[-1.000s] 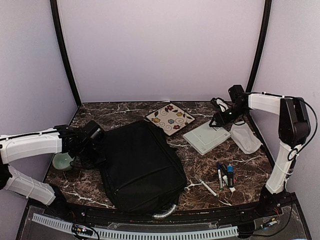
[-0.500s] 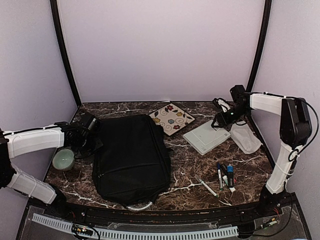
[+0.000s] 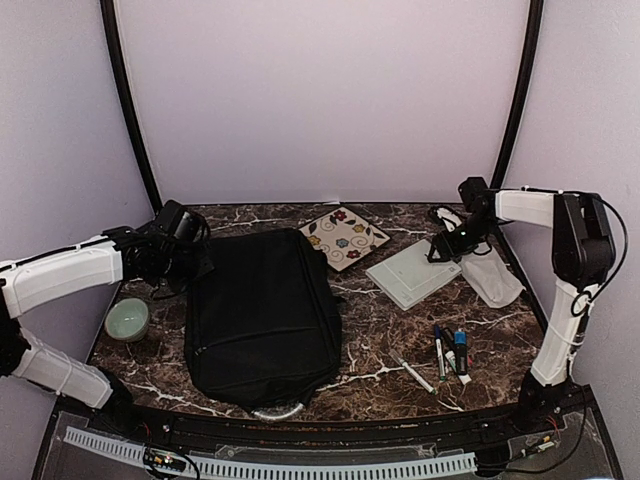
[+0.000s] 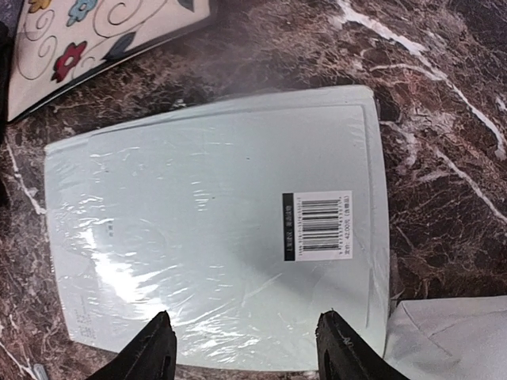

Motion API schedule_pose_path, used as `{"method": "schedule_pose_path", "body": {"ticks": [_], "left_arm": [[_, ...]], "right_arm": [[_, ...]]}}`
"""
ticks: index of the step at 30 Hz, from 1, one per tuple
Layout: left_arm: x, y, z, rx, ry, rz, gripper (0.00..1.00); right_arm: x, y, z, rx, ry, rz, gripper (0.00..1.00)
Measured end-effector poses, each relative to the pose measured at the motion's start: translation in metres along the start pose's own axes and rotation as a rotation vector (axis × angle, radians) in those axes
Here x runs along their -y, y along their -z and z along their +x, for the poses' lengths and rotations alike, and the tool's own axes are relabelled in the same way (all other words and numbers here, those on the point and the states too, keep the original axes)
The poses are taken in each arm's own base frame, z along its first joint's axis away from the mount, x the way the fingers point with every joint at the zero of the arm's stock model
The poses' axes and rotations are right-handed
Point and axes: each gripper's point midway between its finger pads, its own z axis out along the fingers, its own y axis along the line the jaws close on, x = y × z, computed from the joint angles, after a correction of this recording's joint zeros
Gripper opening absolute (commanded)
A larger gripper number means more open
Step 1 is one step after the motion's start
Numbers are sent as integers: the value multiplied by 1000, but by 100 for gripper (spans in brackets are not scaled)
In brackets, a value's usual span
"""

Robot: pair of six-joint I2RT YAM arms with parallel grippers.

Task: Pack the student bag
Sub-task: Move the student bag to the corner of the board, then move the book to the center of the board.

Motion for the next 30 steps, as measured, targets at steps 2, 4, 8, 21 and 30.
{"method": "schedule_pose_path", "body": {"ticks": [2,4,8,21,30], "left_arm": [[23,8,-3,4,-47,64,57],[48,13,-1,-4,-113,123,57],[116,10,29,-67,-299,262,57],[239,-55,164,-329,-639,454,66],[260,-72,200,-433,-631,565,72]], "right_arm": [[7,-6,2,-16,-12,20,68],[17,-11,3,-26,-23,47,68],[34,-16,3,-27,-45,88,69],[55,-29,-9,-18,-60,133,70],[51,-38,-10,-23,-66,85,70]]}}
